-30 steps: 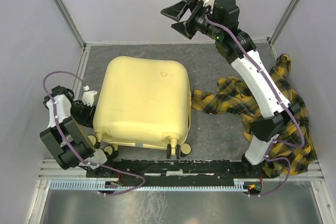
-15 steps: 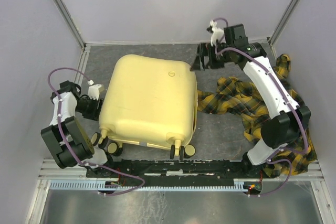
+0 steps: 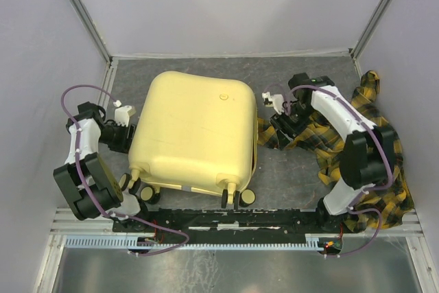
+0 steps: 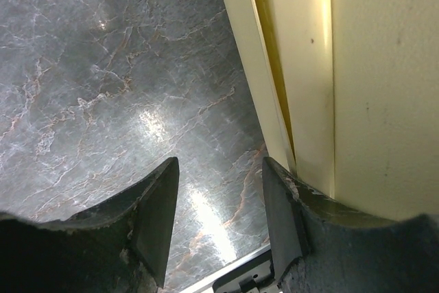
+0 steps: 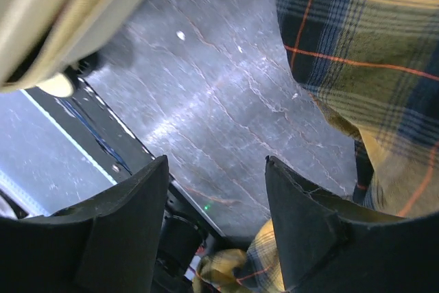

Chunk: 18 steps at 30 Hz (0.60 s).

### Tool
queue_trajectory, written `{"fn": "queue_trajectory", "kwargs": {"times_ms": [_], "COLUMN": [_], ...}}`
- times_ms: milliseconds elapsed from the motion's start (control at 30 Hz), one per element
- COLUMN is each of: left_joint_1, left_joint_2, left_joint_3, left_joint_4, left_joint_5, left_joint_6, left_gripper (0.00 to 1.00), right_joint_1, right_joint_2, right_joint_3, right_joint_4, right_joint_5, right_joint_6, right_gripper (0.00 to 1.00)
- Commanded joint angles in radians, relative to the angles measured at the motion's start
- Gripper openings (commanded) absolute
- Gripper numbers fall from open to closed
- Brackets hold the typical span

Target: Pack the luggage

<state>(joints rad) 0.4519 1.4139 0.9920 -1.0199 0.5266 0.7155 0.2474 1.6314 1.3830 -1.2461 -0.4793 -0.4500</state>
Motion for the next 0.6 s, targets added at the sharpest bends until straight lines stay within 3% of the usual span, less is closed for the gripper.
{"fn": "queue_trajectory", "kwargs": {"times_ms": [0,267,500,567], "left_joint_1": [-0.016,-0.018,-0.016,-0.018], "left_joint_2": [0.01,0.004,0.01,0.013], "left_joint_3": [0.028,0.028,0.036,0.039], "left_joint_4": [0.024,0.046,0.064,0.069], "left_joint_5": [0.085,0.084,0.087,0.088], "left_joint_6": [-0.055,-0.077,-0.093,-0.092], "left_gripper": [0.58,0.58,0.58,0.58], "right_joint_1": [0.003,-0.094,-0.315,-0.365], "right_joint_2": [0.107,0.389,0.551,0.562], "right_joint_3": [-0.049,0.128,0.386,0.471], "right_joint_4": [0.064,0.195,0.249,0.212], "right_joint_5": [0.09,0.21,0.394,0.369], "right_joint_6": [-0.102,-0.022,0.083,0.129], "right_gripper": [0.67,0.7,0.76,0.8]}}
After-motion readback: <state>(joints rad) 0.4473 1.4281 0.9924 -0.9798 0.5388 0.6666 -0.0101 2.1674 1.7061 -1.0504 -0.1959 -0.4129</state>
